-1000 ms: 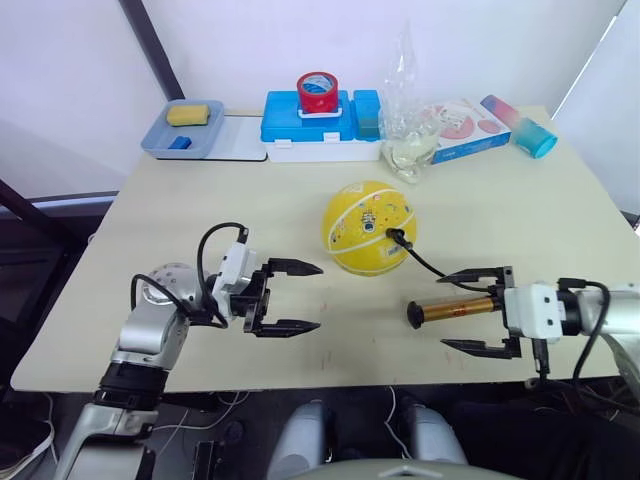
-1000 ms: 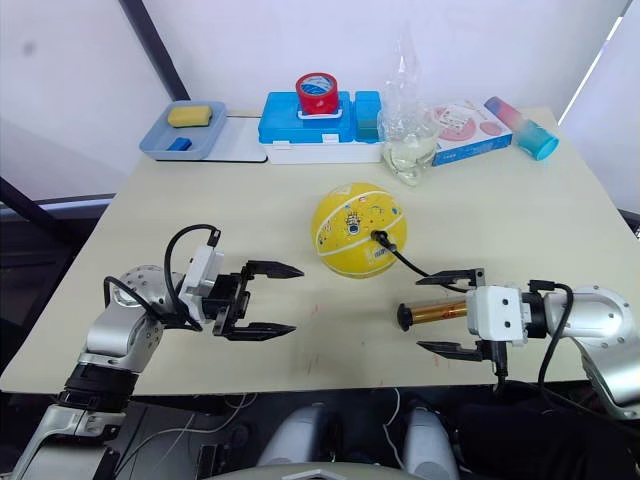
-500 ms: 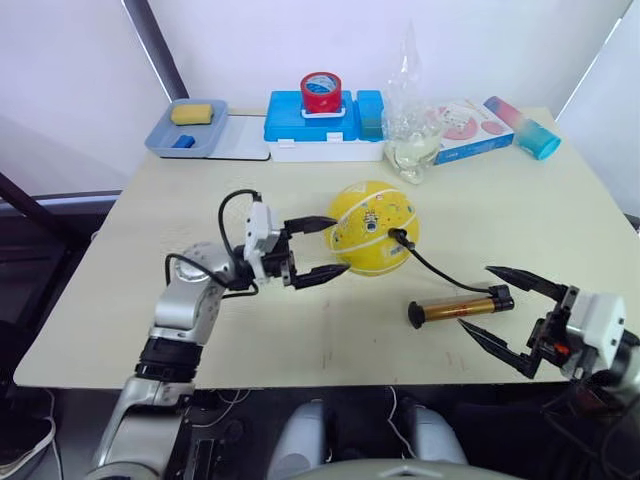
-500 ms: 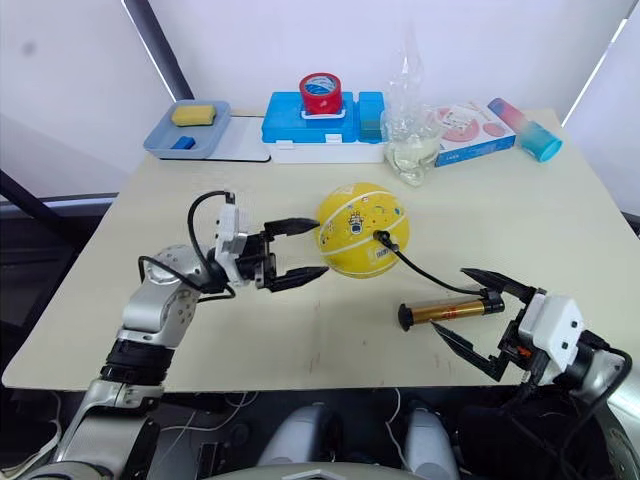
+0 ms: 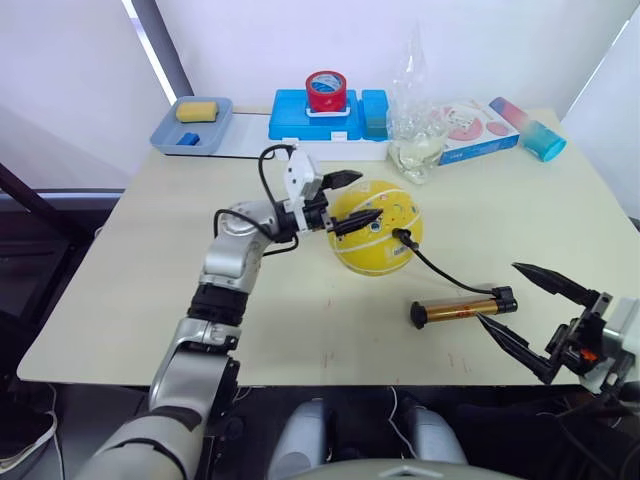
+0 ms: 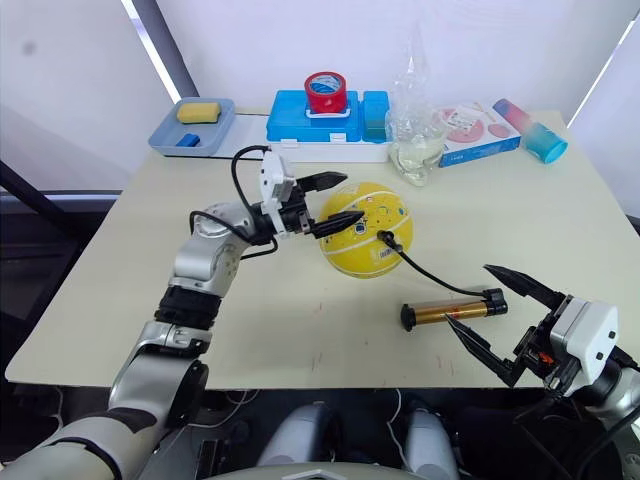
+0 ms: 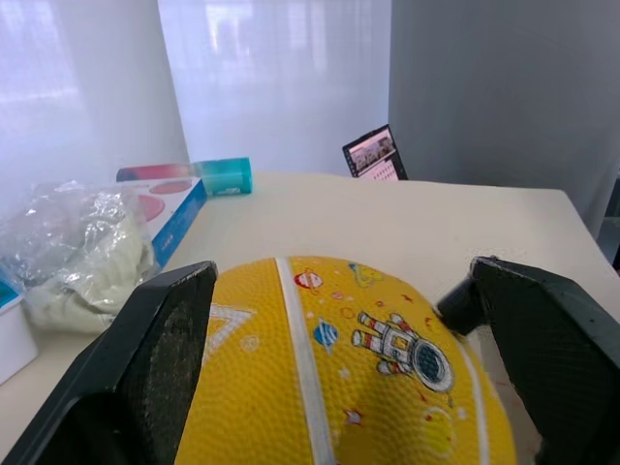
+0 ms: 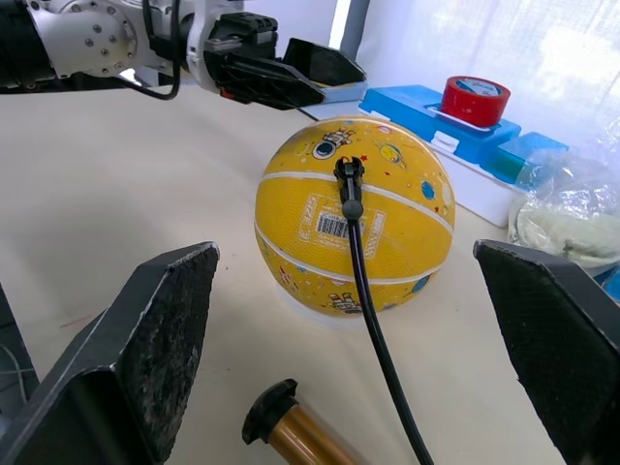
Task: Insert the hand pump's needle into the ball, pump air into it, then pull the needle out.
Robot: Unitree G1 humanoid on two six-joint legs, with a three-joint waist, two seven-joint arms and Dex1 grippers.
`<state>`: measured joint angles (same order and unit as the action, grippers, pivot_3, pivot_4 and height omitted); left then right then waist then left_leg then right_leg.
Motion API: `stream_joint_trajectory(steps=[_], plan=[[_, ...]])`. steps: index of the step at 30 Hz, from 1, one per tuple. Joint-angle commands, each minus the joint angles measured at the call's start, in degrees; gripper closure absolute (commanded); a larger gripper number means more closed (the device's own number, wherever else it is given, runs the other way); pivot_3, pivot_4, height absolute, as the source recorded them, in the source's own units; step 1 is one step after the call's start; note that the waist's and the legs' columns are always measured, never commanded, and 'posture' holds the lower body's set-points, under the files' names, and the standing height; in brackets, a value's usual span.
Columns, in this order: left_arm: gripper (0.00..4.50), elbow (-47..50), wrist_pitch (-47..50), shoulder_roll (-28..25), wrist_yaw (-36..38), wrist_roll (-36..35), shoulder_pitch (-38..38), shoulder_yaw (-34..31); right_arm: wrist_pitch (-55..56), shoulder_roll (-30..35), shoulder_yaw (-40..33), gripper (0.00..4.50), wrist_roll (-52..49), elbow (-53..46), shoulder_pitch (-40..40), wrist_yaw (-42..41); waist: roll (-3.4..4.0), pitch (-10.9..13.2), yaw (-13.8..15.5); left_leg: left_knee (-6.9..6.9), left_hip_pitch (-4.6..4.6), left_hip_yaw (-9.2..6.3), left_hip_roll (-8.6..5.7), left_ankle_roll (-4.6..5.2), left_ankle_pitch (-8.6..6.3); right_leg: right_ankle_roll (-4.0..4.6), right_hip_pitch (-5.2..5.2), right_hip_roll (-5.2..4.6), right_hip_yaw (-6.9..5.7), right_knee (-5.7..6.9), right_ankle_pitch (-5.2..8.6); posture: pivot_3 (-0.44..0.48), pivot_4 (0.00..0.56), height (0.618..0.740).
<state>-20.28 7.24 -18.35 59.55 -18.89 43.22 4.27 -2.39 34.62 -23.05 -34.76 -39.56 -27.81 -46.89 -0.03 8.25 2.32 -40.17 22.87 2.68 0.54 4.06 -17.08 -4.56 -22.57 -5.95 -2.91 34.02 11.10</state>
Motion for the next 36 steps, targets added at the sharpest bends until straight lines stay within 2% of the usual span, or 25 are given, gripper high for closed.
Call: stream_joint_trajectory(steps=[1, 9, 18, 28, 36], plan=[[0.0, -2.55, -1.48, 1.41, -2.03, 2.31, 3.41, 0.58, -0.46, -0.17, 0.1, 0.07, -0.14, -2.28, 0.22, 0.95, -0.01, -0.01, -0.08, 0.0, 0.0, 0.01, -0.01, 0.01, -0.01, 0.0, 0.0, 0.0, 0.0, 0.0, 0.0, 0.0, 0.15, 0.737], [0.0, -10.21, -4.36, 3.74, -3.98, 7.06, 5.1, 2.41, -7.5, 1.28, 3.26, 0.07, 0.9, -2.87, 4.85, 5.73, -0.03, 0.0, -0.2, 0.0, -0.01, 0.03, 0.02, 0.11, -0.06, 0.01, -0.02, 0.01, 0.02, 0.01, 0.0, 0.0, 0.15, 0.737], [0.0, -13.16, -5.2, 5.63, -4.86, 9.5, 4.71, 3.38, -19.97, 3.16, 13.58, 0.07, 6.99, -0.3, 21.9, 14.36, -0.08, -0.03, 0.12, -0.03, -0.03, -0.09, 0.05, 0.18, -0.09, 0.06, -0.02, -0.02, -0.04, 0.03, -0.04, 0.0, 0.15, 0.737], [0.0, -12.26, -4.96, 6.73, -5.49, 9.23, 3.29, 3.2, -39.41, 2.61, 24.38, 0.07, 9.44, 7.9, 42.62, 18.68, -0.09, -0.05, 0.04, -0.05, -0.02, -0.07, 0.0, 0.1, -0.03, 0.07, -0.01, -0.06, -0.04, 0.06, -0.05, 0.0, 0.15, 0.737], [0.0, -11.97, -4.97, 6.97, -6.51, 10.59, 2.06, 4.07, -46.84, 1.19, 28.19, 0.07, 9.19, 11.66, 50.48, 17.58, -0.09, -0.06, 0.05, -0.05, 0.02, -0.12, -0.1, 0.03, 0.01, 0.06, 0.0, -0.07, -0.07, 0.05, -0.05, 0.0, 0.15, 0.737]])
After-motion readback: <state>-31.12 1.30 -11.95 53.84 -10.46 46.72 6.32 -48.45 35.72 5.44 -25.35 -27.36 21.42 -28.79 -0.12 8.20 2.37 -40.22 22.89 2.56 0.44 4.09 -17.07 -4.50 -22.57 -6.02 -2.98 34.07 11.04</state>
